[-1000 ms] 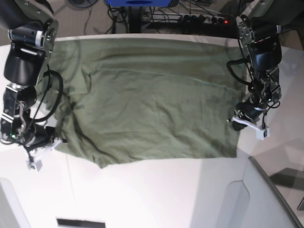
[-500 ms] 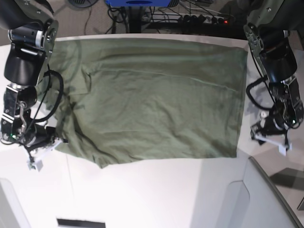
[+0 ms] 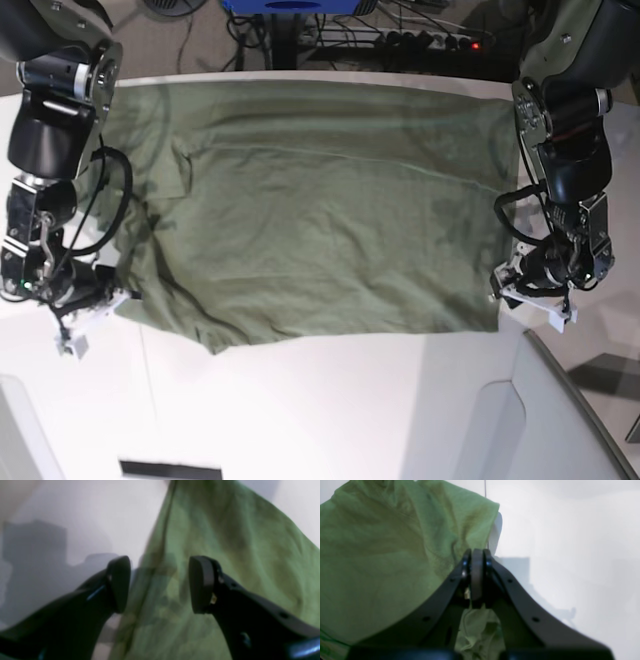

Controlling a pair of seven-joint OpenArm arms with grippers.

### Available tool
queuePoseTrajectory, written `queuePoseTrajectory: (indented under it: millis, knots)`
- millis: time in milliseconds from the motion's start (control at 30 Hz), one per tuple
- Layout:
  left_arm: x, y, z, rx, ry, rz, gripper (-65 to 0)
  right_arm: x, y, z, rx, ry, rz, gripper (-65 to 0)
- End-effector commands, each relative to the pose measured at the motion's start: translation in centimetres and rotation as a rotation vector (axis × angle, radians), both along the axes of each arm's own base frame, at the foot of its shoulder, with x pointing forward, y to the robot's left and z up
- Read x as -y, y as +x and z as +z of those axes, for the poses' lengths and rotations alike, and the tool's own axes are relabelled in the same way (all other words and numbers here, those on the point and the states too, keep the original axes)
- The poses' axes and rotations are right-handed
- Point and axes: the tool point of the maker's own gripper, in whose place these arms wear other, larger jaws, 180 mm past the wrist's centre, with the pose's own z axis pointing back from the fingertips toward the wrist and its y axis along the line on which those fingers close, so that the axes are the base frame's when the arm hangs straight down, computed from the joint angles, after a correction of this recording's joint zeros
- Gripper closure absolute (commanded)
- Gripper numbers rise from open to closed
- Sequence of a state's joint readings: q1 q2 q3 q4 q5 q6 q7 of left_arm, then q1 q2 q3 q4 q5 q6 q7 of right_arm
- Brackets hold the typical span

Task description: Layout the t-shirt on the table in an organized manner, then fold the t-shirt properly

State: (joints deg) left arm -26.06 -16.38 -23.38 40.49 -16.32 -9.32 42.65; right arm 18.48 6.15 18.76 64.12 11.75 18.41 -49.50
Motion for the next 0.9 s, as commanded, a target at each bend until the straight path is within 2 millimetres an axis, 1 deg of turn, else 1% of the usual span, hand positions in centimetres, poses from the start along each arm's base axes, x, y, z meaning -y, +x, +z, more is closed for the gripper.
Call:
queuePoseTrajectory:
  millis: [0,100,267,367,467,500,567,633,667,733,767,867]
  knots:
    - [-0.8,1.1,1.1,0.038,0.012,0.011,-36.2,0.6,1.4,1.7,0.058,-0.009,-0.003,-0.2]
    - [-0.4,0.1,-0.6,0.004,-0.010,0.024,-36.2,0.5,1.4,1.6,0.057,-0.007,-0.004,-0.2]
    - [-0.1,-0.7,-2.3,-0.003,-0.006,0.033,-35.5,0.5,1.4,1.7,0.058,-0.008,-0.004,-0.2]
    - [1.0,-0.8,-2.8,-0.022,0.007,-0.015,-35.1,0.5,1.4,1.7,0.058,-0.008,-0.004,-0.2]
    - [2.7,-0.6,-3.2,-0.025,-0.013,-0.036,-34.7,0.6,1.4,1.6,0.057,-0.007,-0.005,-0.2]
    - [3.0,-0.5,-3.3,-0.026,-0.016,-0.041,-33.7,0.6,1.4,1.6,0.057,-0.007,-0.005,-0.2]
    - [3.1,-0.5,-3.3,-0.025,-0.017,-0.041,-27.0,0.6,1.4,1.6,0.057,-0.007,-0.005,-0.2]
    - [3.1,-0.5,-3.3,-0.023,-0.017,-0.041,-17.8,0.6,1.4,1.6,0.057,-0.007,-0.005,-0.2]
    - [3.1,-0.4,-3.2,-0.019,-0.016,-0.038,-12.2,0.7,1.4,1.6,0.057,-0.008,-0.006,-0.2]
    - [2.8,0.1,-3.0,0.014,-0.001,-0.030,-3.3,0.7,1.4,1.6,0.057,-0.008,-0.006,-0.2]
    - [2.6,0.2,-2.9,0.030,0.010,-0.026,0.0,0.7,1.4,1.6,0.057,-0.008,-0.006,-0.2]
    - [2.1,-0.9,-3.8,0.035,0.023,-0.010,0.0,0.7,1.4,1.7,0.058,-0.008,-0.006,-0.2]
